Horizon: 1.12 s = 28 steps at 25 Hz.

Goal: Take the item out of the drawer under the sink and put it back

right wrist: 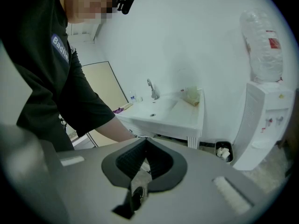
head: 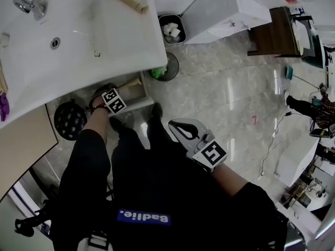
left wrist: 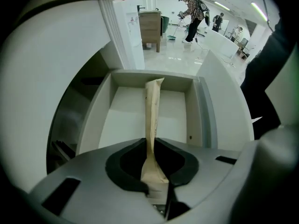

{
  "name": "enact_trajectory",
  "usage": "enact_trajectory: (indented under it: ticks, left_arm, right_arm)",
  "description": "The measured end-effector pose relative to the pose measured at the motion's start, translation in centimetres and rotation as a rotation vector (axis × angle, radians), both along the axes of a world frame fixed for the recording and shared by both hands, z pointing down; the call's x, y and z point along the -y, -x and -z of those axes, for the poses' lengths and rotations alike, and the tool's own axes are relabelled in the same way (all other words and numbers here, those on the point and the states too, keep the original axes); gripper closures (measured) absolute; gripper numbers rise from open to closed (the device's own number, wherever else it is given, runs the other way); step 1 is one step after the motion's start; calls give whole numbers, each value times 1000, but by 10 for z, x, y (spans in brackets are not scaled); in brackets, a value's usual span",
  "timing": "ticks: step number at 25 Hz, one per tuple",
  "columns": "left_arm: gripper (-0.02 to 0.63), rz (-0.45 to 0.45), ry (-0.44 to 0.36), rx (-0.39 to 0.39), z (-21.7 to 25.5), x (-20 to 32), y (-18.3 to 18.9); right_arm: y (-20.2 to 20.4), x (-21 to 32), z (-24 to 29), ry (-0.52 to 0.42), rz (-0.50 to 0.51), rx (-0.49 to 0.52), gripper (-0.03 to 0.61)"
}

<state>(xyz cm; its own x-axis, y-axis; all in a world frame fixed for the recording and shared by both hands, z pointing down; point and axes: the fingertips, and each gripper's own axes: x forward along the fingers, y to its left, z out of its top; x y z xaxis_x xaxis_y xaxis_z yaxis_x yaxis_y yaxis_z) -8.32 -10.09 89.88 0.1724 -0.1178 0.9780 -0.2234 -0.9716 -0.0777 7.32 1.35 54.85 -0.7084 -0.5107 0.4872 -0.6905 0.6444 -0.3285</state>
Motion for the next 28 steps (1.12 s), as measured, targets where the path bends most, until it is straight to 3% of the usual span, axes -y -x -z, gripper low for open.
enact_trajectory:
  ticks: [14,28]
  left_arm:
    - [554,18,45,-18,-15,-7,0]
    - [549,111,-62,-171,83,-5,-13]
  right_arm:
    - [2,6,-6,0,11,-6,577]
    - [26,21,39,-76,34,64,577]
